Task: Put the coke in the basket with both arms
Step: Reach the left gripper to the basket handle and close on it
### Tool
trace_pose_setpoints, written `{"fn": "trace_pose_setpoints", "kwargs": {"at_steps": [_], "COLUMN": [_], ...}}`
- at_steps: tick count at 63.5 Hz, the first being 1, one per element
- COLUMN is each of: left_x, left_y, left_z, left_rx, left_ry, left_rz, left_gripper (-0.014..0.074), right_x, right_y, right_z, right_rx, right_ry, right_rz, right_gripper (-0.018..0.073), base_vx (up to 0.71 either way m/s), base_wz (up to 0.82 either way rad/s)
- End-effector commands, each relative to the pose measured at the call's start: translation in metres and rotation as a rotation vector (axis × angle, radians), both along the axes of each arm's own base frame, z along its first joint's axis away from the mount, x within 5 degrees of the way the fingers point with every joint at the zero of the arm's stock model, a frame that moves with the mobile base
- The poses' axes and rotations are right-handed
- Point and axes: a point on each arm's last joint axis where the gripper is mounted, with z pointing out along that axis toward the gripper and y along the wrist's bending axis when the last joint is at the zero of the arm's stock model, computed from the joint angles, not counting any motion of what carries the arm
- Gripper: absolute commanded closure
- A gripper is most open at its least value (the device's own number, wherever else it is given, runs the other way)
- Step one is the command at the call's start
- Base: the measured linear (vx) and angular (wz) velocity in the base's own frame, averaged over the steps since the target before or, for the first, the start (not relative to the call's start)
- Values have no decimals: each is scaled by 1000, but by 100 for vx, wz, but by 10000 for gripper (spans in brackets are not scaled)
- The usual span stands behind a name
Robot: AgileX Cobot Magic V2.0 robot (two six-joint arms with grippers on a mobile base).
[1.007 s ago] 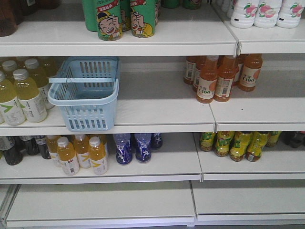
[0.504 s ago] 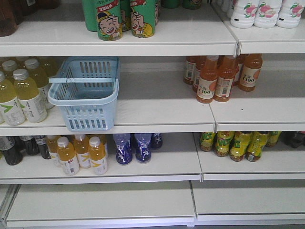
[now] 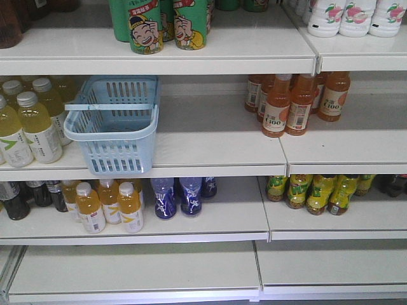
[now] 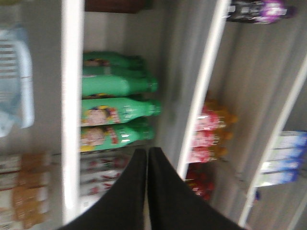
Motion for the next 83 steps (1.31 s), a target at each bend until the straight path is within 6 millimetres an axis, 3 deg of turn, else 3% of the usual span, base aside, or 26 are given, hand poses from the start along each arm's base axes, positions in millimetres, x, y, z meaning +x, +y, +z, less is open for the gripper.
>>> {"fn": "trace_pose_setpoints", "kwargs": {"at_steps": [1,8,15,24,37,44,52,62,68,83], "left_x": [-24,-36,-30,13,103,140,176,201,213,253], "left_y": [6,6,5,0,-6,-6,-6,-7,-9,-19], "left_z": [51,94,132,153,120,96,66,38,33,54], "left_rx": [-3,147,348,537,677,780,890,831,804,830], "left_ry": [-191,-272,-278,-159,147,276,409,522,546,467], "left_rz": [66,135,213,190,37,-16,-70,-141,-182,-284], "left_gripper": [602,602,602,604,604,604,604,604,604,604], "right_x": [-1,-1,-1,-1,-1,-1,-1,-1,-1,-1], "right_y": [0,0,0,0,0,0,0,0,0,0], "right_z": [4,4,4,4,4,4,4,4,4,4], "right_rx": [-13,-13,-13,-13,-13,-13,-13,-13,-13,-13], "right_ry": [-82,-82,-80,-81,-81,-81,-81,-81,-81,-81], "right_rz": [4,4,4,4,4,4,4,4,4,4], "right_gripper": [564,564,564,564,564,564,564,564,564,564], "base_vx": [0,0,0,0,0,0,0,0,0,0], "base_wz": [0,0,0,0,0,0,0,0,0,0]}}
